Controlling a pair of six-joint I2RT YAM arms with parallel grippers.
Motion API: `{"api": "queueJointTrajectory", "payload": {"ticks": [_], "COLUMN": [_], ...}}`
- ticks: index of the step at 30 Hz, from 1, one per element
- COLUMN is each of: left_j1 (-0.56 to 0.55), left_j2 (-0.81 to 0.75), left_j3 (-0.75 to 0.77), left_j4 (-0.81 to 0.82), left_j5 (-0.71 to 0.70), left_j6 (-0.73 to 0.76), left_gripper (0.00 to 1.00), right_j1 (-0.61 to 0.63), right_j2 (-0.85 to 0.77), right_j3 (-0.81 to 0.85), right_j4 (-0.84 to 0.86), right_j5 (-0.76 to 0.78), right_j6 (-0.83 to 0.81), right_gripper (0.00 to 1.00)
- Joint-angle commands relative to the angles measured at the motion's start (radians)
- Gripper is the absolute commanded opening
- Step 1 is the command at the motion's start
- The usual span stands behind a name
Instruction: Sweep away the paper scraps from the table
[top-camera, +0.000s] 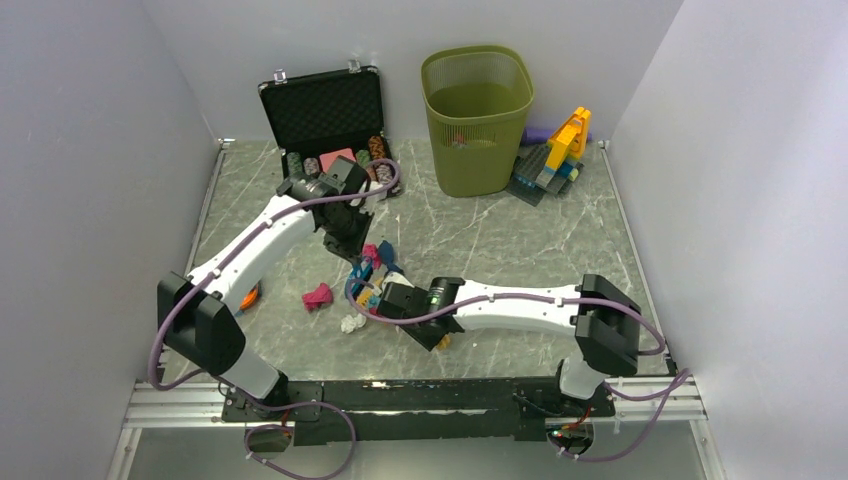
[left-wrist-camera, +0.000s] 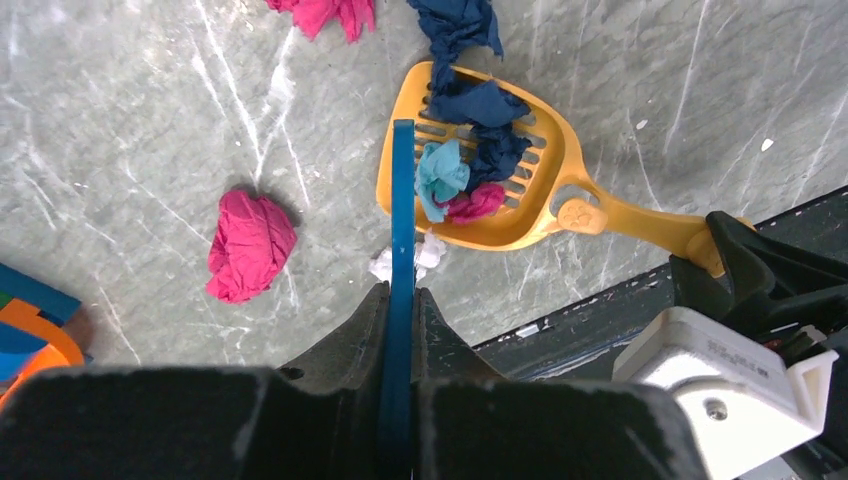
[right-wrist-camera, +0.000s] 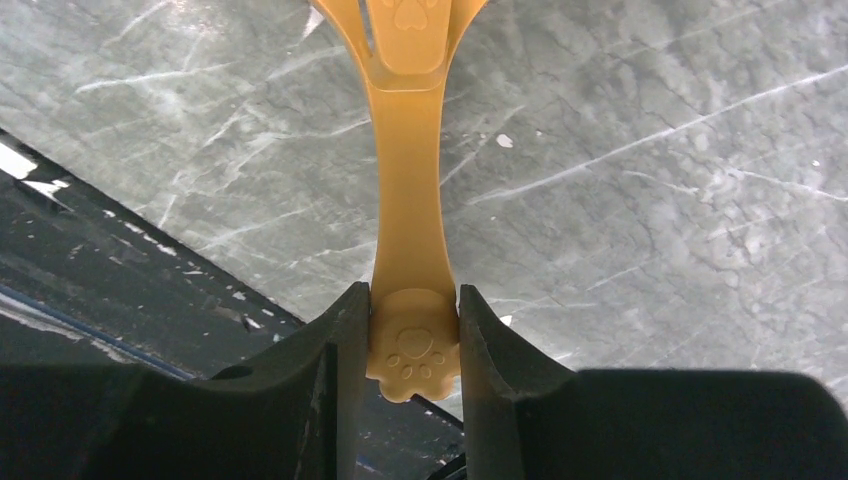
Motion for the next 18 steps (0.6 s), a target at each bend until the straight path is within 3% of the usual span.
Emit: {"api": "queueJointTrajectory", "payload": {"ticks": [1, 6, 10, 18], "left_j1": [0.003, 0.055, 0.183, 0.337], "left_j2": [-0.062, -0.162, -0.29, -0.409], "left_j3": [0.06, 0.067, 0.021, -0.016], "left_j4": [-0.038, -0.016, 0.048, 0.027], "left_j5": [-0.046, -0.073, -0.004, -0.024], "left_j6": [-0.035, -0.084, -0.101, -0.074], "left_gripper": [0.0, 0.0, 0.0, 0.0], "right_j1": [0.021, 0.034, 0.036, 0.03], "right_j2": [-0.075, -0.134, -0.178, -0.227], "right_j3": [-0.04, -0.094, -0.095, 0.082], "right_j4": [0.056, 0.107, 0.112, 0.018], "right_j5": [0.119, 0.16, 0.18, 0.199], "right_j6": [0.028, 0.044, 0.055, 0.028], "right_gripper": [0.0, 0.0, 0.0, 0.0]}}
